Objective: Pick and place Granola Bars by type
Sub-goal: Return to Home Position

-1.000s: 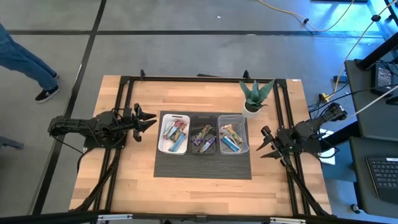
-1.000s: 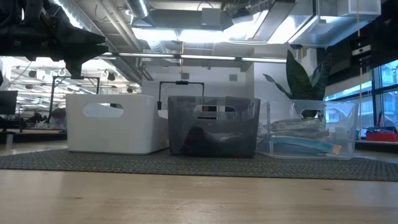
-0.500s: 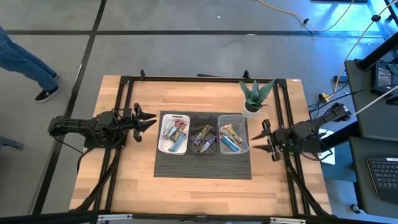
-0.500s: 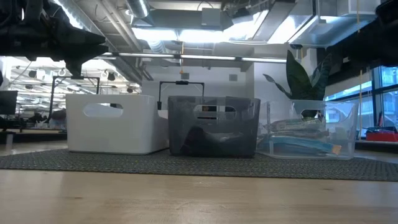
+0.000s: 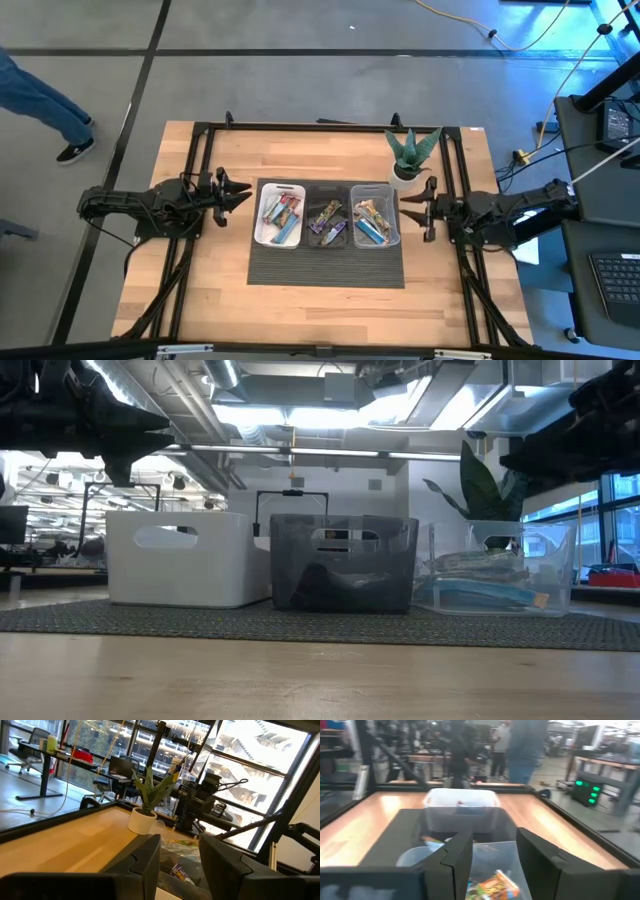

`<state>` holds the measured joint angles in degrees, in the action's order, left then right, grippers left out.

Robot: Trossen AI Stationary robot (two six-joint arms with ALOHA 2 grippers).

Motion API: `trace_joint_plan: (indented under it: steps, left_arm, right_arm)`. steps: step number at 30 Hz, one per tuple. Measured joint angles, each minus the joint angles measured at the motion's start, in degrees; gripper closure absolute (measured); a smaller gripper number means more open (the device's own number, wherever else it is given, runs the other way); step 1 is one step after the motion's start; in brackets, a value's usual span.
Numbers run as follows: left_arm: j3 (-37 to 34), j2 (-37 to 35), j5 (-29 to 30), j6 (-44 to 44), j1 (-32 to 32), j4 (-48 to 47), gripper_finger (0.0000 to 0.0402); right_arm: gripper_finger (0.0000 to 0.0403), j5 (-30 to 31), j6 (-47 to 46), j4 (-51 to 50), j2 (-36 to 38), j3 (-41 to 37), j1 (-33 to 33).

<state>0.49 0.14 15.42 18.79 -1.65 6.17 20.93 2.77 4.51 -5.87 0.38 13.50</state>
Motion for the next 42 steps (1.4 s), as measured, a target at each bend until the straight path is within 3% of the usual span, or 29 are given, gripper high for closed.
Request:
trace_joint_plan:
  steps: [7,42]
  left_arm:
    - [0.0,0.0,0.0,0.0,0.0,0.0,0.0274]
    - [0.0,0.0,0.0,0.0,0.0,0.0,0.0274]
  right_arm:
    - [0.0247,0.0,2.4,-0.2,0.0,0.0,-4.7]
    - [0.0247,0.0,2.0,-0.1,0.0,0.0,-4.8]
